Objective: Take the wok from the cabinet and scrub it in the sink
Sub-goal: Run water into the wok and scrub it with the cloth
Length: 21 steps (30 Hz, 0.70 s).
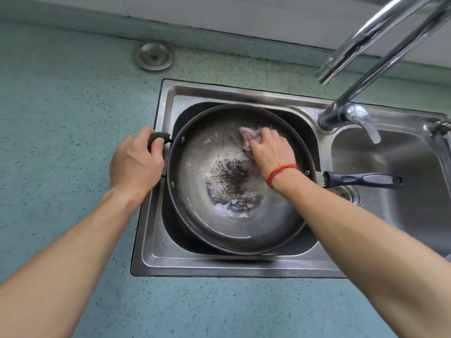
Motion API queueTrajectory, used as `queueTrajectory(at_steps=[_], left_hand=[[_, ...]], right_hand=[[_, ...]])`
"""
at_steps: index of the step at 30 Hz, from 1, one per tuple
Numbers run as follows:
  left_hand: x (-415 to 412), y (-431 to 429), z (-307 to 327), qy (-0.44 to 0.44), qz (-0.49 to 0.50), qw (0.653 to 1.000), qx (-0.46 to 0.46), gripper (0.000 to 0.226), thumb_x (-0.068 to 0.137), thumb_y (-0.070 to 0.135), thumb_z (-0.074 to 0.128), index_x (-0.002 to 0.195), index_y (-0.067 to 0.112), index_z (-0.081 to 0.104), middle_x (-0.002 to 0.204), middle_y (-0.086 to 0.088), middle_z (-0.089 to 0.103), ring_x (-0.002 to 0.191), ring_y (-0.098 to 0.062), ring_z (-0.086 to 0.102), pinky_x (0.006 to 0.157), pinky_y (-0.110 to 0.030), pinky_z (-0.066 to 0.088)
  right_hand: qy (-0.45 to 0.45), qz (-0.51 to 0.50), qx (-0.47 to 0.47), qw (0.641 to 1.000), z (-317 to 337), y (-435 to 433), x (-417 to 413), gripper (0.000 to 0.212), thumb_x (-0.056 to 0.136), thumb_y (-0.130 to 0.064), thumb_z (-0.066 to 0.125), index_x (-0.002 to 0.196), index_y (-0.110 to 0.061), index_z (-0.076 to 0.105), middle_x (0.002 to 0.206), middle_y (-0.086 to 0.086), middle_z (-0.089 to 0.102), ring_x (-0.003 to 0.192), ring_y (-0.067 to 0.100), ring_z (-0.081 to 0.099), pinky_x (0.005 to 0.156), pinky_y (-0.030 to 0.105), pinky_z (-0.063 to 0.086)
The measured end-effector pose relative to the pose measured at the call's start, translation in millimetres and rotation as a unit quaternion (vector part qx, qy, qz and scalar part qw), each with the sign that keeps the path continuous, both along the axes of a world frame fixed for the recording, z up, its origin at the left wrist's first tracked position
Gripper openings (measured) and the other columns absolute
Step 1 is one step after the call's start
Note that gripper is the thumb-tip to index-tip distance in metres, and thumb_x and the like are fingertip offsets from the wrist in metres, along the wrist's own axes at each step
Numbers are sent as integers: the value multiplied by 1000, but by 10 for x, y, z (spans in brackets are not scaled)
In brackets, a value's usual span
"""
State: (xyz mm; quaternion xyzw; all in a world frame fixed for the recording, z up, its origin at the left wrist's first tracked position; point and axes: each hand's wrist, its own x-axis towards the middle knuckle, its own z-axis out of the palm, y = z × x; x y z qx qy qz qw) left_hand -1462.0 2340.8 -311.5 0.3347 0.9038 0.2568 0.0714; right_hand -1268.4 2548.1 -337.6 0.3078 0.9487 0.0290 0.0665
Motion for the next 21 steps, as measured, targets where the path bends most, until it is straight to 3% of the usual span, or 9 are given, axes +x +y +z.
queueTrajectory(at_steps=[2,4,8,10,13,16,21], left_hand=[[8,6,7,-5,3,1000,0,20,99,32,45,96,15,55,85,-12,60,78,-31,51,64,-37,35],[23,8,16,-8,4,1000,-1,20,100,33,45,95,15,54,85,-13,59,78,-31,51,64,-37,35],[36,12,44,-15,6,1000,-2,21,100,32,45,98,14,55,86,-15,60,79,-32,50,65,-38,37],[42,19,62,-12,6,1000,-6,22,100,32,45,98,12,55,86,-16,60,78,-32,50,64,-39,37],[48,27,83,-5,7,1000,-13,23,101,31,45,100,11,56,85,-17,59,76,-31,49,63,-38,36],[50,27,84,-5,9,1000,-13,22,101,31,45,100,11,56,84,-15,58,76,-31,49,62,-38,36],[47,23,70,3,4,1000,-15,22,101,31,44,97,11,53,83,-14,58,75,-30,50,61,-37,34]], right_hand=[[-68,-10,53,996,62,-46,209,32,97,-15,48,127,-14,55,112,17,53,102,36,51,83,45,43],[-146,-21,46,988,159,-153,348,31,97,-11,40,124,-14,56,114,16,53,103,35,51,83,43,43],[-263,7,-43,964,369,-472,493,30,97,-18,44,123,-18,59,121,15,57,110,33,55,85,40,48],[-283,30,-133,949,474,-648,494,25,91,-24,53,114,-24,64,114,8,64,104,29,62,82,37,51],[-244,34,-283,927,571,-906,405,11,85,-24,56,91,-25,65,98,1,69,91,24,64,80,30,52],[-161,41,-368,915,573,-1097,202,9,83,-17,63,88,-21,69,96,1,70,88,21,63,80,27,52],[59,61,-365,927,305,-1190,-225,23,73,0,63,87,-16,71,90,3,65,84,23,61,76,35,53]])
